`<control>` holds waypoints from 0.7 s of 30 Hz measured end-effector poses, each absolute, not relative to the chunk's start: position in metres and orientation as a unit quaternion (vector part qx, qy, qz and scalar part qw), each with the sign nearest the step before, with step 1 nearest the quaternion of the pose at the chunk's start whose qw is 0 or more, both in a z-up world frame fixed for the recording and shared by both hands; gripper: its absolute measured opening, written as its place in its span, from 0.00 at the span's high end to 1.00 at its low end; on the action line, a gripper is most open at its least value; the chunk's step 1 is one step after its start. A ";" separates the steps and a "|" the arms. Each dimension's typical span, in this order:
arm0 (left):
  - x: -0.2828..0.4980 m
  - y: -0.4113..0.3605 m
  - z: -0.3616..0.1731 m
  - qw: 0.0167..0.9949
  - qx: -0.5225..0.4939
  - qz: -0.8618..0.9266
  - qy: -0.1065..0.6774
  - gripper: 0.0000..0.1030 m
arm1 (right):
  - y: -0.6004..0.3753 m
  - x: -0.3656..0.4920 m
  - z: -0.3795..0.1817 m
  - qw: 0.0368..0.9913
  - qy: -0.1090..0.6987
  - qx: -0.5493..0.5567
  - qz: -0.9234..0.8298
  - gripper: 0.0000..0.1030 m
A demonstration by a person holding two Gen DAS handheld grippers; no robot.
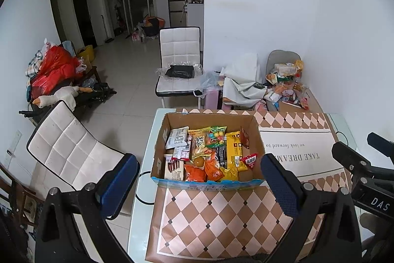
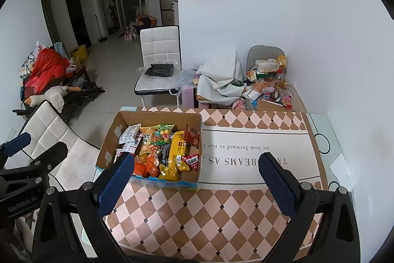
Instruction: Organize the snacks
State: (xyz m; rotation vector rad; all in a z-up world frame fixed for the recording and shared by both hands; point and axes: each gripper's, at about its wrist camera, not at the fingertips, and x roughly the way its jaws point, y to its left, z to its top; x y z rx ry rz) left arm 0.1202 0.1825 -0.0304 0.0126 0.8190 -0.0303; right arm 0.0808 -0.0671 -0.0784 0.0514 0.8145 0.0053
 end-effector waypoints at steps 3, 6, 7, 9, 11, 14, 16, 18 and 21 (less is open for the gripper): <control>0.121 0.183 -0.031 0.917 0.004 -0.014 0.398 0.00 | -0.067 0.080 -0.077 0.919 0.394 0.025 0.001 0.00; 0.120 0.183 -0.031 0.917 0.005 -0.015 0.399 0.00 | -0.067 0.080 -0.077 0.919 0.394 0.024 0.002 0.00; 0.120 0.183 -0.031 0.917 0.006 -0.014 0.399 0.00 | -0.067 0.081 -0.077 0.919 0.395 0.024 0.003 0.00; 0.120 0.183 -0.031 0.917 0.005 -0.015 0.398 0.00 | -0.066 0.081 -0.077 0.918 0.395 0.024 0.002 0.00; 0.120 0.183 -0.031 0.917 0.005 -0.013 0.398 0.00 | -0.066 0.081 -0.077 0.919 0.394 0.024 0.003 0.00; 0.121 0.183 -0.031 0.917 0.003 -0.014 0.398 0.00 | -0.066 0.081 -0.077 0.919 0.394 0.025 0.003 0.00; 0.121 0.183 -0.031 0.917 0.003 -0.014 0.398 0.00 | -0.065 0.080 -0.078 0.919 0.394 0.023 0.003 0.00; 0.121 0.183 -0.032 0.916 0.002 -0.014 0.400 0.00 | -0.065 0.080 -0.078 0.918 0.395 0.023 0.005 0.00; 0.121 0.183 -0.032 0.916 0.002 -0.014 0.400 0.00 | -0.064 0.080 -0.077 0.918 0.395 0.023 0.005 0.00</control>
